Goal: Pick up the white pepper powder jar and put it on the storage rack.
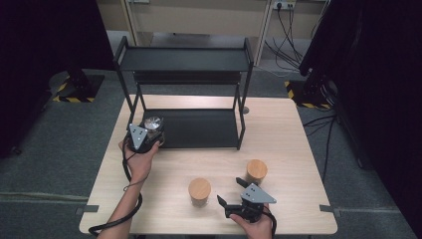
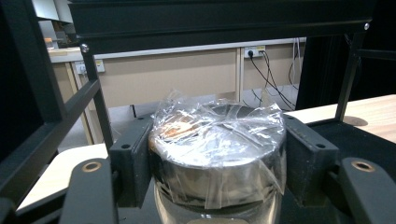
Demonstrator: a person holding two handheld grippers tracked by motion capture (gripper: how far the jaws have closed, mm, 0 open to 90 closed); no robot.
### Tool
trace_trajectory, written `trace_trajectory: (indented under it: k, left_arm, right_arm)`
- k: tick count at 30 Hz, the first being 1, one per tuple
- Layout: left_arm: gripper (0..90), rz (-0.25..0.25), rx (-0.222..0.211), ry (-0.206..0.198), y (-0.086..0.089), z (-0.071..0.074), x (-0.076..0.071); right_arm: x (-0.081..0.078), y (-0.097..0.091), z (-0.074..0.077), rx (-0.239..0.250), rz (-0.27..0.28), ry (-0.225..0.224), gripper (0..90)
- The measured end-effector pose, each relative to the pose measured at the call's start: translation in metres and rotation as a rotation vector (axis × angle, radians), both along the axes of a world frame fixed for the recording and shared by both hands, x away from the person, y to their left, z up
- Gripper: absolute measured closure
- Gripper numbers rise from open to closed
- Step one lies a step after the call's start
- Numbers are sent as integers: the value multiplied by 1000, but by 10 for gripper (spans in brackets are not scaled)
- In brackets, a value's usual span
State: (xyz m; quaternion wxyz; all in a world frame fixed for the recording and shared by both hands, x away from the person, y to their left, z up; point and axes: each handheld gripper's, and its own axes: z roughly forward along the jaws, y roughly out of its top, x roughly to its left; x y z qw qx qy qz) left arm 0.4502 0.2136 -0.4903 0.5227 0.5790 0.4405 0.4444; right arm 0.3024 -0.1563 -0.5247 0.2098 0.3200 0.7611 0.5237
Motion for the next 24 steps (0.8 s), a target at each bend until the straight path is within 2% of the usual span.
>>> trace_trajectory:
  k: [13, 24]
  left_arm:
    - [346, 22, -15, 8, 3, -10, 7]
    - [346, 23, 0, 5, 3, -11, 10]
  right_arm:
    - [0, 0, 0, -1, 1, -2, 84]
    - [0, 0, 0, 0, 2, -3, 85]
